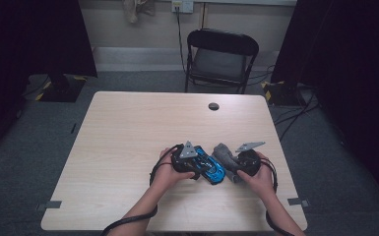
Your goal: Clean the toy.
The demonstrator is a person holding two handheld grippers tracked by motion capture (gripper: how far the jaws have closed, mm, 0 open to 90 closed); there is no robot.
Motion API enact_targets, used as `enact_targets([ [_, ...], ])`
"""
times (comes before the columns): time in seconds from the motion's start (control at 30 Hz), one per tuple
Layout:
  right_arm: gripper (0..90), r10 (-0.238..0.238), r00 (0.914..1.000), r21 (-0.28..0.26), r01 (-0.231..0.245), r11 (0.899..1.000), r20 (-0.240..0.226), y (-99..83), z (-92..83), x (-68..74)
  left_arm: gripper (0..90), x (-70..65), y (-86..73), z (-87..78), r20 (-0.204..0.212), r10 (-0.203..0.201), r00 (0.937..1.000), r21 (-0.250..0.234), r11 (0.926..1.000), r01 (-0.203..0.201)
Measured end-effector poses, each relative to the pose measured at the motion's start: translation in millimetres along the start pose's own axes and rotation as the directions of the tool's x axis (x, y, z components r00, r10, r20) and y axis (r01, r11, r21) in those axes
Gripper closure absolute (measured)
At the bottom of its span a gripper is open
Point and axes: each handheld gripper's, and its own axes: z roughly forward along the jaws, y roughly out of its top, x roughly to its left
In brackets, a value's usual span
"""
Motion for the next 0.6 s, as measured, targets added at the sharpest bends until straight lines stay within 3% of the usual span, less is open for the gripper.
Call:
enact_targets([
  [0.6,71.1,-0.008,0.9994,0.027,0.009,1.0,-0.035,-14.4,-15.4,-3.1,19.8,-0.3,0.4,0.0,0.0,-0.001,1.0,0.005,1.0,0.001],
])
